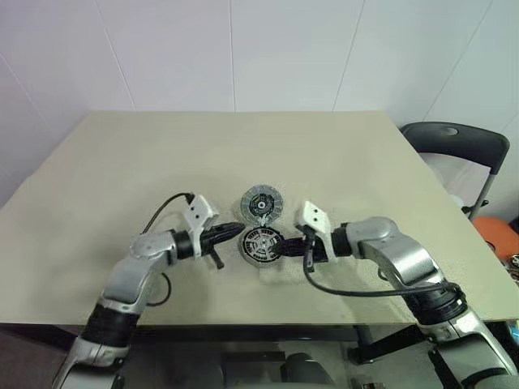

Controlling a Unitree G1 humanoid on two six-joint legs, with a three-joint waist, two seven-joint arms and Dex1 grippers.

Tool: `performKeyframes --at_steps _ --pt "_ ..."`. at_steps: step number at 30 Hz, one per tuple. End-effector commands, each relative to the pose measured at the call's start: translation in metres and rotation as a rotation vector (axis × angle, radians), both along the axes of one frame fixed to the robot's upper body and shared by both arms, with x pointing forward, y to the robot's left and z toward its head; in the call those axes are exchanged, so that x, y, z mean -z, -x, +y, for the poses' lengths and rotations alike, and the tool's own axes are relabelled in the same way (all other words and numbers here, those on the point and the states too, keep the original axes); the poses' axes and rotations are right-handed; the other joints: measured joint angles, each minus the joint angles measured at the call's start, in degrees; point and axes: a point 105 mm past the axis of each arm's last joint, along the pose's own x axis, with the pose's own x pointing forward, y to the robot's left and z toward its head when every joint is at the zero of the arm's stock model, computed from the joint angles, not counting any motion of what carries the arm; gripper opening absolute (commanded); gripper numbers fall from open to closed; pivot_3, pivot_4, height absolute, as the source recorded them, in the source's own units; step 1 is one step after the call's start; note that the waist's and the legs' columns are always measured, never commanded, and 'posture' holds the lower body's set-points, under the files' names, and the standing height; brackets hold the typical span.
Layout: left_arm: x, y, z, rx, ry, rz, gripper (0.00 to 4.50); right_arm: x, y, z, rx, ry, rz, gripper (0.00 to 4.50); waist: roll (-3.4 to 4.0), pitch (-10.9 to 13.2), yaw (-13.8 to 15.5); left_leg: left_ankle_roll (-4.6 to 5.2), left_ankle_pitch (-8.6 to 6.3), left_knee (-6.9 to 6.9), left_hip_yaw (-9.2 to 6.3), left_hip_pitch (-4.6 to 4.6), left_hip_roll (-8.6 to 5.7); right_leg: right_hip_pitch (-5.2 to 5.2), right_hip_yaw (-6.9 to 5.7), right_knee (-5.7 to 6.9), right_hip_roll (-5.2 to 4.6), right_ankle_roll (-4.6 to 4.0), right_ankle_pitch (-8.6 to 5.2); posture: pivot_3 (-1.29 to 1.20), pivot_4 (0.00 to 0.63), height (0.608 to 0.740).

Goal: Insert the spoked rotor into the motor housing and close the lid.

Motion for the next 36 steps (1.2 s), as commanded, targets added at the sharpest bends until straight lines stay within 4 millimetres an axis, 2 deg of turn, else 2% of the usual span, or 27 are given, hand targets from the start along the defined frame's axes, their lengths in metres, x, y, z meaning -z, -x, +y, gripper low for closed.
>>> performKeyframes --at_steps 1,6,11,14,18,23,35,36 --pt "-0.022 0.005 0.021 -0.008 0.001 -0.066 0.03 -0.002 -0.005 0.002 -0.098 0.147 -0.133 0.0 0.0 -0.01 -0.04 0.0 0.0 0.02 0.01 0.06 0.0 0.01 0.0 -0.02 -0.01 -0.13 -0.07 0.0 0.0 0.74" --pt "-0.016 0.019 0.044 0.004 -0.078 -0.055 0.03 -0.003 -0.012 0.006 -0.19 0.248 -0.219 0.0 0.0 0.0 -0.11 -0.01 0.0 0.02 0.07 0.15 0.0 -0.1 0.03 -0.07 -0.03 -0.2 -0.11 0.0 0.0 0.74" --pt "0.0 0.03 0.053 0.006 -0.119 -0.019 0.03 -0.012 -0.015 0.011 -0.281 0.322 -0.299 0.0 0.02 0.01 -0.07 -0.01 0.0 -0.13 0.07 0.08 0.02 -0.22 0.02 -0.05 -0.03 -0.18 -0.09 0.0 0.0 0.74" --pt "0.007 0.031 0.055 -0.002 -0.132 -0.01 0.0 -0.02 -0.02 0.015 -0.286 0.333 -0.358 0.56 0.02 0.01 0.0 -0.01 0.0 -0.1 0.07 0.08 0.03 -0.23 0.01 -0.02 -0.03 -0.18 -0.09 0.0 0.0 0.74" --pt "0.011 0.03 0.053 -0.008 -0.129 -0.01 0.0 -0.027 -0.019 0.013 -0.317 0.357 -0.386 1.85 0.02 0.01 -0.09 -0.01 0.0 -0.06 0.08 0.1 0.03 -0.21 0.02 -0.01 -0.03 -0.2 -0.09 0.0 0.0 0.74" --pt "0.017 0.028 0.051 -0.021 -0.132 -0.006 0.0 -0.022 -0.022 0.006 -0.313 0.405 -0.389 3.53 0.02 0.0 -0.08 -0.01 0.0 -0.06 0.08 0.1 0.03 -0.21 0.02 -0.01 -0.03 -0.19 -0.09 0.0 0.0 0.74" --pt "0.017 0.02 0.048 -0.034 -0.145 -0.02 0.0 0.014 -0.024 -0.011 -0.285 0.496 -0.342 3.53 0.02 0.0 -0.08 -0.01 0.0 -0.03 0.08 0.1 0.02 -0.18 0.02 0.02 -0.03 -0.18 -0.08 0.0 0.0 0.74" --pt "0.017 0.02 0.048 -0.034 -0.147 -0.022 0.0 0.016 -0.025 -0.013 -0.283 0.505 -0.342 3.36 0.02 0.0 -0.08 -0.01 0.0 -0.03 0.08 0.1 0.03 -0.17 0.02 0.02 -0.03 -0.18 -0.08 0.0 0.0 0.74"
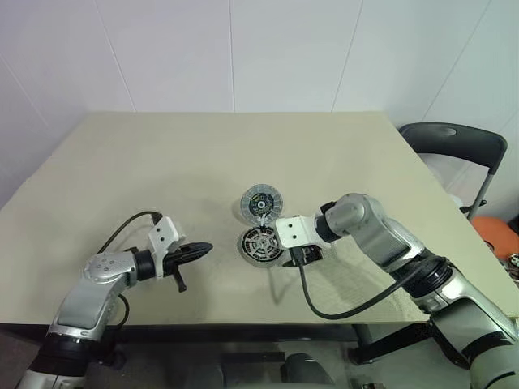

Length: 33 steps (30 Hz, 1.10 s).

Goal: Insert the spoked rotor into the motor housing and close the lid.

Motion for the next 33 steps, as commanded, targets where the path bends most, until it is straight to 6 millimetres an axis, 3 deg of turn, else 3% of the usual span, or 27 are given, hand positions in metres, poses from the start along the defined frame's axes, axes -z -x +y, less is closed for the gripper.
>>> performKeyframes --at_steps 1,4,10,23,33 --pt "-0.01 -0.005 -0.002 0.007 -0.006 -0.053 0.0 0.004 -0.003 -0.006 0.004 0.03 -0.029 3.15 0.0 0.0 -0.01 0.0 0.0 0.0 0.0 0.0 0.0 0.02 0.0 0.0 0.0 0.0 0.0 0.0 0.0 0.74" --pt "-0.013 -0.007 -0.002 0.0 -0.012 -0.068 0.0 0.012 0.0 -0.011 0.003 0.059 -0.027 2.34 -0.01 -0.01 0.0 0.0 0.0 -0.01 0.0 0.02 0.0 0.13 0.0 0.01 0.0 0.01 0.0 0.0 0.0 0.74" --pt "-0.015 -0.009 -0.004 0.003 -0.02 -0.076 0.0 0.007 -0.003 0.0 0.019 -0.002 -0.062 0.47 -0.1 -0.07 -0.1 0.0 0.0 0.06 -0.01 0.18 0.0 0.21 0.0 -0.01 0.0 -0.02 -0.01 0.0 0.0 0.74" --pt "-0.012 -0.012 -0.009 -0.005 -0.033 -0.082 0.0 -0.018 0.023 0.023 0.002 -0.151 0.105 0.47 -0.07 -0.05 -0.07 0.0 0.0 -0.09 -0.01 0.05 0.0 0.18 0.0 0.04 0.01 0.2 0.1 0.0 0.0 0.74" --pt "-0.009 -0.013 -0.013 -0.005 -0.04 -0.074 0.0 -0.008 -0.002 0.043 0.252 -0.245 0.147 0.47 -0.08 -0.06 -0.42 0.0 0.0 0.07 0.0 0.1 0.0 0.15 0.01 0.26 0.03 0.01 0.01 0.0 0.0 0.74"
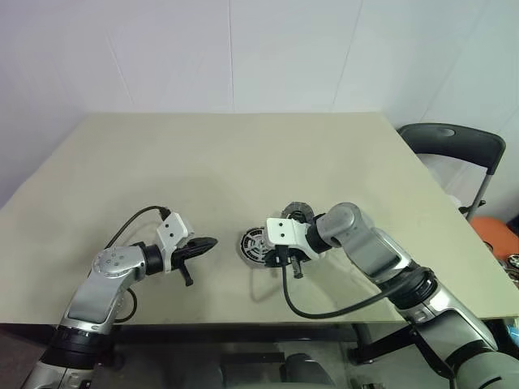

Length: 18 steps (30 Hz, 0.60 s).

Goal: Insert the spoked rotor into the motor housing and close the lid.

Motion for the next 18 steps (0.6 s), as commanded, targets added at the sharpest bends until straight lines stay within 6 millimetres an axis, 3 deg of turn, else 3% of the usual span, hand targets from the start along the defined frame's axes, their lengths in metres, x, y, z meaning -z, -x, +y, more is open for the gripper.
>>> performKeyframes --at_steps 1,3,9,18 --pt "-0.01 -0.003 -0.004 0.012 -0.004 -0.04 0.0 -0.012 -0.017 0.005 0.082 -0.041 -0.071 0.67 -0.01 0.0 -0.17 0.0 0.0 0.0 0.0 0.0 0.0 -0.04 0.0 0.08 0.0 0.03 0.01 0.0 0.0 0.74" --pt "-0.009 -0.003 -0.004 0.015 -0.008 -0.039 0.0 -0.009 -0.019 0.005 0.101 -0.04 -0.072 1.04 0.0 0.0 -0.2 0.0 0.01 0.01 0.0 0.02 0.01 -0.11 0.0 0.26 0.03 0.1 0.05 0.0 0.0 0.74" --pt "-0.01 -0.006 -0.004 0.019 -0.014 -0.041 0.0 -0.018 -0.026 0.007 0.143 -0.107 -0.078 3.05 -0.01 0.0 -0.34 -0.05 0.05 0.14 -0.01 0.1 0.0 -0.28 0.0 0.46 0.05 -0.03 -0.03 0.0 0.0 0.74" --pt "-0.005 -0.005 -0.009 0.035 -0.023 -0.026 0.0 -0.093 -0.038 0.029 0.213 -0.533 0.063 3.05 0.01 0.0 -1.14 -0.11 0.09 -0.06 -0.02 -0.02 0.0 -0.27 -0.01 0.49 0.05 0.2 0.1 0.0 0.0 0.74"
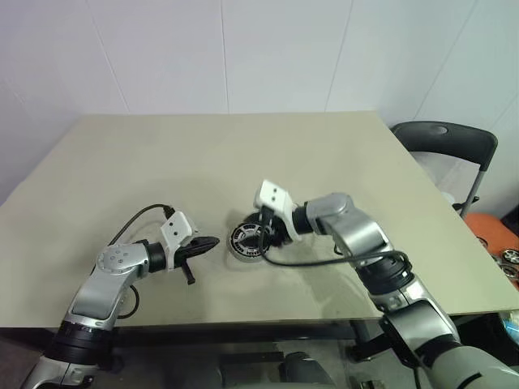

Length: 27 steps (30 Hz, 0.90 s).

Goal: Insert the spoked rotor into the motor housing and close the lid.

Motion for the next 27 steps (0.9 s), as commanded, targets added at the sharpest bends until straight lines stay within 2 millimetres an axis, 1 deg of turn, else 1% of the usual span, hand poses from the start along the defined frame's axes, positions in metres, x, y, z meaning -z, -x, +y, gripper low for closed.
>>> performKeyframes --at_steps 1,3,5,6,9,10,12,14,15,17,18,19,23,25,27 --pt "-0.006 -0.002 -0.003 0.014 -0.001 -0.026 0.0 -0.036 -0.011 0.0 0.038 -0.129 -0.024 3.05 0.0 0.0 -0.11 0.0 0.0 -0.03 -0.01 -0.01 0.0 -0.02 -0.01 0.0 -0.01 0.0 0.0 0.0 0.0 0.74" --pt "-0.006 -0.002 -0.003 0.015 -0.001 -0.024 0.0 -0.048 -0.019 -0.001 0.072 -0.173 -0.06 3.05 0.01 0.0 -0.17 0.0 0.0 -0.08 -0.01 -0.04 0.0 -0.07 -0.03 -0.01 -0.02 0.0 0.0 0.0 0.0 0.74" --pt "-0.005 -0.001 -0.002 0.016 -0.002 -0.021 0.0 -0.057 -0.034 -0.005 0.157 -0.191 -0.114 3.05 0.02 0.02 -0.26 0.0 -0.01 -0.08 -0.01 -0.04 0.0 -0.08 -0.03 0.0 -0.02 0.0 0.0 0.0 0.0 0.74" --pt "-0.004 -0.001 -0.002 0.017 -0.003 -0.02 0.0 -0.057 -0.044 -0.009 0.206 -0.162 -0.156 3.05 0.04 0.02 -0.35 0.0 -0.01 -0.07 -0.01 -0.04 0.0 -0.08 -0.03 0.0 -0.02 -0.01 0.0 0.0 0.0 0.74" --pt "-0.003 -0.001 -0.001 0.018 -0.003 -0.018 0.0 -0.04 -0.074 -0.032 0.351 0.068 -0.343 3.05 0.04 0.02 -0.42 0.0 0.0 0.0 0.01 -0.03 0.0 -0.07 -0.03 0.0 -0.02 -0.04 -0.01 0.0 0.0 0.74" --pt "-0.003 -0.002 -0.001 0.019 -0.003 -0.017 0.0 -0.04 -0.084 -0.042 0.407 0.105 -0.388 2.87 0.03 0.02 -0.38 0.0 0.0 0.02 0.02 -0.02 -0.01 -0.12 -0.03 -0.02 -0.03 -0.05 -0.02 0.0 0.0 0.74" --pt "-0.001 -0.002 -0.002 0.021 -0.002 -0.014 0.0 -0.044 -0.096 -0.056 0.464 0.148 -0.461 2.41 0.03 0.02 -0.38 0.0 0.0 0.02 0.03 -0.03 -0.02 -0.13 -0.02 -0.04 -0.04 -0.19 -0.1 0.0 0.0 0.74" --pt "0.001 -0.002 -0.002 0.021 -0.002 -0.011 0.0 -0.047 -0.103 -0.065 0.496 0.184 -0.507 1.79 0.05 0.03 -0.49 0.0 0.0 -0.03 0.07 -0.08 -0.02 -0.12 0.01 -0.04 -0.05 -0.15 -0.07 0.0 0.0 0.74" --pt "0.001 -0.001 -0.002 0.021 0.002 -0.009 0.0 -0.049 -0.106 -0.074 0.506 0.229 -0.538 1.4 0.06 0.04 -0.54 0.0 0.0 -0.07 0.07 -0.09 -0.01 -0.15 0.02 -0.04 -0.04 -0.03 -0.01 0.0 0.0 0.74" --pt "0.0 -0.001 -0.002 0.02 0.012 -0.011 0.0 -0.05 -0.111 -0.09 0.514 0.315 -0.581 0.66 0.1 0.06 -0.62 0.0 -0.01 -0.15 0.07 -0.1 -0.01 -0.2 0.02 -0.03 -0.04 -0.02 -0.01 0.0 0.0 0.74" --pt "-0.003 0.0 -0.003 0.025 0.021 -0.018 0.0 -0.047 -0.11 -0.099 0.494 0.376 -0.585 0.3 0.09 0.06 -0.62 0.0 -0.01 -0.17 0.08 -0.1 -0.01 -0.21 0.02 -0.04 -0.04 -0.02 -0.01 0.0 0.0 0.74" --pt "-0.005 0.0 -0.003 0.028 0.027 -0.023 0.0 -0.044 -0.11 -0.105 0.478 0.413 -0.583 0.04 0.1 0.06 -0.57 0.0 -0.01 -0.18 0.08 -0.1 -0.01 -0.22 0.02 -0.04 -0.04 -0.02 -0.01 0.0 0.0 0.74" --pt "-0.024 0.003 -0.003 0.045 0.105 -0.054 0.0 -0.031 -0.1 -0.129 0.401 0.512 -0.52 0.04 0.09 0.06 -0.6 0.01 -0.01 -0.16 0.08 -0.09 -0.01 -0.2 0.01 -0.04 -0.05 -0.03 -0.01 0.0 0.0 0.74" --pt "-0.026 0.004 -0.001 0.045 0.111 -0.058 0.0 -0.026 -0.096 -0.134 0.367 0.534 -0.493 0.04 0.1 0.06 -0.65 0.01 -0.01 -0.11 0.08 -0.08 -0.01 -0.16 0.02 -0.03 -0.05 -0.04 -0.02 0.0 0.0 0.74" --pt "-0.026 0.005 0.002 0.043 0.108 -0.058 0.0 -0.011 -0.084 -0.138 0.296 0.55 -0.415 0.04 0.09 0.06 -0.76 0.01 -0.01 -0.08 0.09 -0.04 -0.01 -0.1 0.02 -0.03 -0.05 -0.05 -0.02 0.0 0.0 0.74"
